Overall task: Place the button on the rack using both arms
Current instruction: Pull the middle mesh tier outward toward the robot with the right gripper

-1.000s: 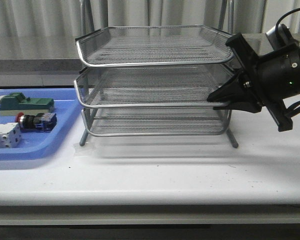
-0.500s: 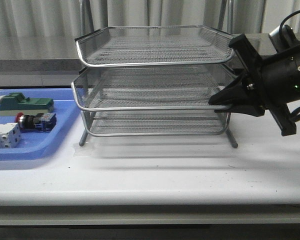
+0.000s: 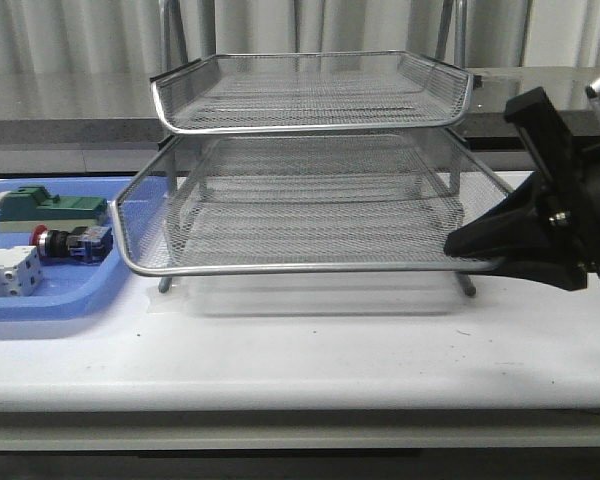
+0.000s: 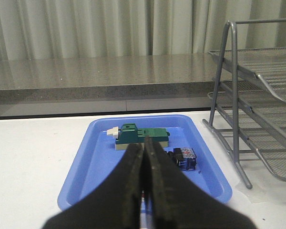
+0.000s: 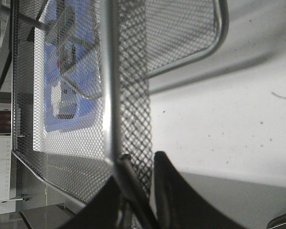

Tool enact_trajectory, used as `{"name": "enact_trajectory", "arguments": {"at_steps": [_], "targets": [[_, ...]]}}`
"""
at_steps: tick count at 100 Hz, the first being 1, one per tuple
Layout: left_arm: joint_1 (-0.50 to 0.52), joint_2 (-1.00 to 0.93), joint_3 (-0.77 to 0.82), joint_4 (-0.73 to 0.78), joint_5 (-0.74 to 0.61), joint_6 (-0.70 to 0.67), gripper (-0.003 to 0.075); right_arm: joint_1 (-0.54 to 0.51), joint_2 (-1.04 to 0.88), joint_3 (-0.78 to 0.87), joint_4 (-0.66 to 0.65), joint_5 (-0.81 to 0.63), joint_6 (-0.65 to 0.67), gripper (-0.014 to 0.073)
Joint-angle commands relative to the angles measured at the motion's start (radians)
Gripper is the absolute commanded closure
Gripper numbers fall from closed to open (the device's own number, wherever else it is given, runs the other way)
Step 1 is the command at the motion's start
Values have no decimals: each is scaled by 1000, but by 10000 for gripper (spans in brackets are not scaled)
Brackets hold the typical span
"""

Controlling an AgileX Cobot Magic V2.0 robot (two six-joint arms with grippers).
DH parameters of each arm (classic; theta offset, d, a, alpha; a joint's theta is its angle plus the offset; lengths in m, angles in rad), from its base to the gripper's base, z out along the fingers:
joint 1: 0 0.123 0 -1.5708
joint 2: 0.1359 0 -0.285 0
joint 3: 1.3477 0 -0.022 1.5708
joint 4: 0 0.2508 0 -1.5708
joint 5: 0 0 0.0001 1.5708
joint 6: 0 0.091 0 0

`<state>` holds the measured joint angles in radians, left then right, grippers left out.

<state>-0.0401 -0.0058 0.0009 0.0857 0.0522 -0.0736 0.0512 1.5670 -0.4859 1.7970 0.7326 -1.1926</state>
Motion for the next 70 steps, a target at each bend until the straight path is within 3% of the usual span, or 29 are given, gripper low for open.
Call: {"name": "enact_trajectory", "arguments": {"at_steps": [1, 20, 49, 70], "targets": [[2, -31, 47, -8, -73, -12, 740, -1, -40, 35, -59, -26, 6, 628], [2, -31, 47, -8, -73, -12, 740, -1, -68, 44, -52, -41, 6, 563], [2, -31, 47, -8, -73, -12, 740, -1, -117, 44, -51, -39, -12, 195], [2, -31, 47, -8, -73, -12, 740, -1, -219, 44, -115, -40, 1, 158]]}}
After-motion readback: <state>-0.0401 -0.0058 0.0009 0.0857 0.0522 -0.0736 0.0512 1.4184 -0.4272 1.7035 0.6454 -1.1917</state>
